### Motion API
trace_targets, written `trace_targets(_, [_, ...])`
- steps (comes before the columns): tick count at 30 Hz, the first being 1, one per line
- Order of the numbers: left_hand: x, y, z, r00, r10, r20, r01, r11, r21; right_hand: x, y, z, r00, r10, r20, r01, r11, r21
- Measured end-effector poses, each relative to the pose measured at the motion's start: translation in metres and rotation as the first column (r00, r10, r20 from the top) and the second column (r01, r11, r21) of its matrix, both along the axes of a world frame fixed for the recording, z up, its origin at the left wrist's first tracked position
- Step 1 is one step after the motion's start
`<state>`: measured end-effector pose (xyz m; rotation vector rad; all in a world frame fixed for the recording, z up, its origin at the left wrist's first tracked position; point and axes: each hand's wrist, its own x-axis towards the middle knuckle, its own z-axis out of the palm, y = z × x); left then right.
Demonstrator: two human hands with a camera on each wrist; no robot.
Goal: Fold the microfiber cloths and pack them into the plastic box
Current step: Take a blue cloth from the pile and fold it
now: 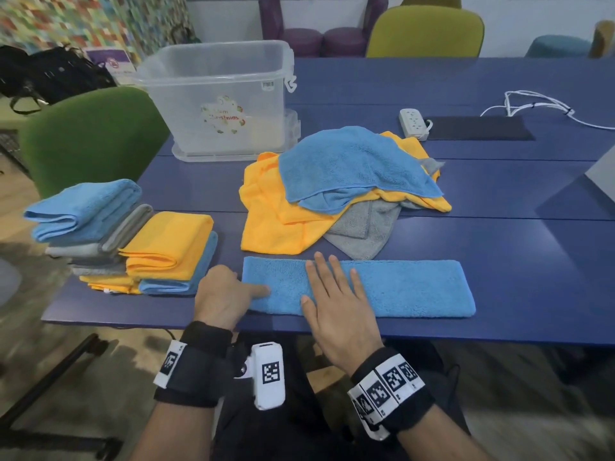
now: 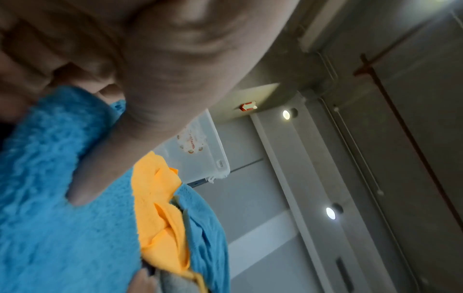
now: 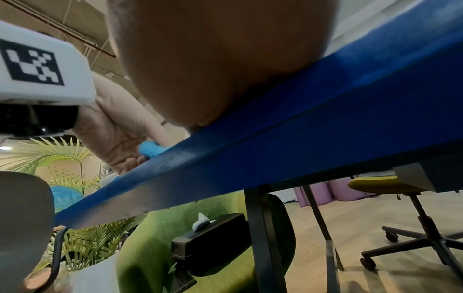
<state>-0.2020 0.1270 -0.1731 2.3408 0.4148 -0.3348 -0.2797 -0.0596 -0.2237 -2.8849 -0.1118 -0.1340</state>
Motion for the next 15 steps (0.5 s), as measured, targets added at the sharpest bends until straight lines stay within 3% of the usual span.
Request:
trace_targets(3, [-0.003,0.007,0.008,0.999,0.030,-0.022,-0.035,0.962,-0.270,0.000,0.000,-0.001,1.000,-0.004,0.015,0.004,1.000,0.003])
trace_targets(7, [-0.009,0.001,0.028,0.999,0.009,0.042,0.012,0.877,-0.480,0.001,0.000,-0.003,0.999,-0.009,0.041,0.010,1.000,-0.018])
trace_targets(12, [-0.022,-0.045,0.046,0.978,-0.079,0.193,0.173,0.823,-0.542,0.003,-0.002,0.002,0.999,0.023,-0.035,-0.023,1.000,-0.002])
trace_targets(15, [-0.024,-0.070,0.043,0.970,-0.076,0.232,0.183,0.855,-0.486,0.007,-0.014,0.011,0.988,0.120,-0.093,-0.098,0.972,0.212])
